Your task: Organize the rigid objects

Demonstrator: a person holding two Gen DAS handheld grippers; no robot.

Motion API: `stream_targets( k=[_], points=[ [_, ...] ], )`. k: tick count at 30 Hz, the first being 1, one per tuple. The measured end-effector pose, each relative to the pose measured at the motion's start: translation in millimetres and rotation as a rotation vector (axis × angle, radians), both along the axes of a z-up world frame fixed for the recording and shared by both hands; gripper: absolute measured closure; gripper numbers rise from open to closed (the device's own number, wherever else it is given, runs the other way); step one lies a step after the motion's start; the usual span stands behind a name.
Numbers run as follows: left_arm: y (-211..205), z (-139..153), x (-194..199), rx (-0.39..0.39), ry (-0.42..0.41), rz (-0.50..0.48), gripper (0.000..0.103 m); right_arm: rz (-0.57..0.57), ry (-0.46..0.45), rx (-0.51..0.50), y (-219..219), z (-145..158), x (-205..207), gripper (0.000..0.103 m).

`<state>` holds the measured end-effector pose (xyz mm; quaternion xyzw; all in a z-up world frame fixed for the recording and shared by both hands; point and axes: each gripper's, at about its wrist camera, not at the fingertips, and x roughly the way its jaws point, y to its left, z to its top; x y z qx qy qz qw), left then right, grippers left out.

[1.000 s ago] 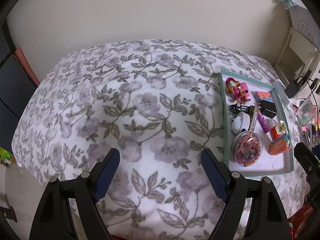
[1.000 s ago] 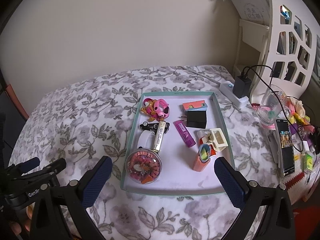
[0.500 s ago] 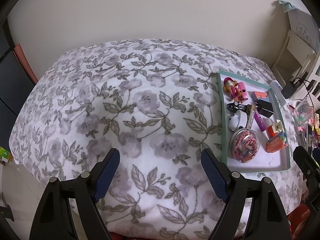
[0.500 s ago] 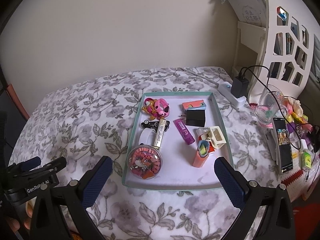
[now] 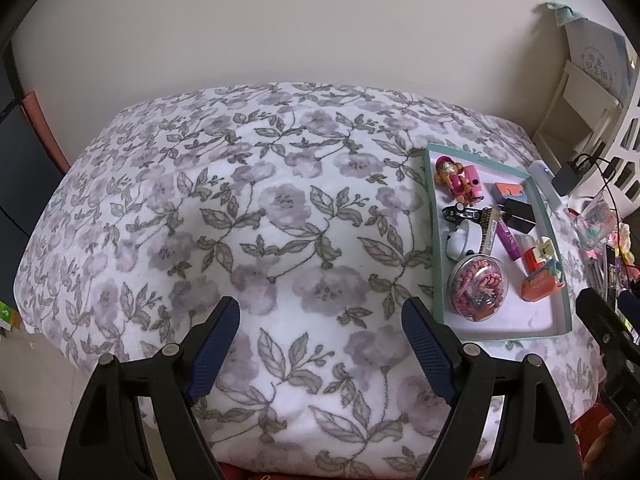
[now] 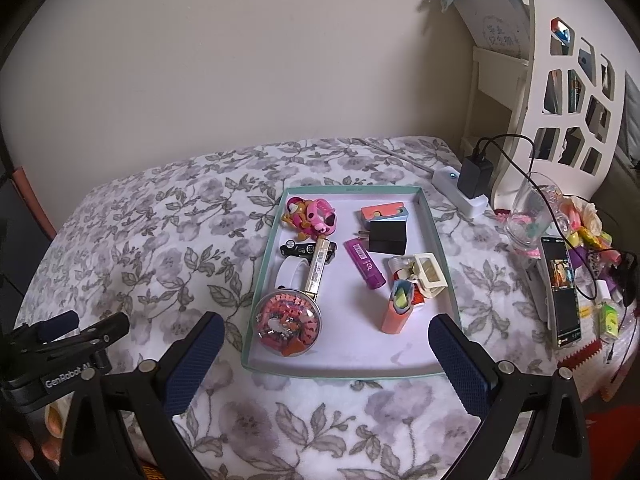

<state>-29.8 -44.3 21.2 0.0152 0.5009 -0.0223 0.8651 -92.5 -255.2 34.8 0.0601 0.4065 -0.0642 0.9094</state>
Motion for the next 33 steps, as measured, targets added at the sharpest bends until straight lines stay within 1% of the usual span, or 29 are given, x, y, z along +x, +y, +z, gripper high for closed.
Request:
stream_targets(
  k=[12,33],
  points=[
    [-1.7,4.8,-3.0,0.0,-0.02,-0.008,0.019,-0.01,0.016,-0.015,-2.9,-4.7,3.8,0.0],
    [-1.6,3.6,-1.3,-0.004,-0.016,-0.01,0.019,-0.014,0.026,-0.026,-4.5,-9.1,6.0,0.0]
  ],
)
